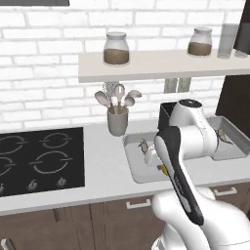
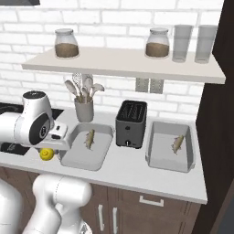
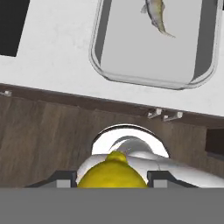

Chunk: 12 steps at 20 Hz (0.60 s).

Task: Place one lemon and one fish in each tupperware on the nearby counter, to pack two identical lunches.

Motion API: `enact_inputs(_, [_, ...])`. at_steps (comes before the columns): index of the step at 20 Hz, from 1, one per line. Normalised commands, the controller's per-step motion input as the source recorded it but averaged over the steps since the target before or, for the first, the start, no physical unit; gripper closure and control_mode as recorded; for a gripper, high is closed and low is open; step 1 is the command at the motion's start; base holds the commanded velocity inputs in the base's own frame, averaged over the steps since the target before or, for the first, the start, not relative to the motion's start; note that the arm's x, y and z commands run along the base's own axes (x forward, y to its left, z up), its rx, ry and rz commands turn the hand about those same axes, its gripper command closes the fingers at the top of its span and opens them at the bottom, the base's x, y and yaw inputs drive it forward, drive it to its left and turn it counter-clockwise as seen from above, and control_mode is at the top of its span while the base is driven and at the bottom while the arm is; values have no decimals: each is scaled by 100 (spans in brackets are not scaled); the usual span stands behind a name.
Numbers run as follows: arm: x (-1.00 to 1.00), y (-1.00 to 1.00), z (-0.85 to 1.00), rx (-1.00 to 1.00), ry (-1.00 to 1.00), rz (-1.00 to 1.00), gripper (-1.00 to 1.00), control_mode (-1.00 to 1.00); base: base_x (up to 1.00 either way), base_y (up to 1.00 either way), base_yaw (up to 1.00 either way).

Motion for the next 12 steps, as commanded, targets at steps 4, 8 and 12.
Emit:
enact_inputs(4, [100,0,-15,-6,0,-4,100,-100,0,0,0])
enact_inputs(8, [92,-15,-26,-8,0,-4,100,-100,0,0,0])
enact_inputs(12, [81,-28,-50,-1,-3,-5,100,-100,0,0,0])
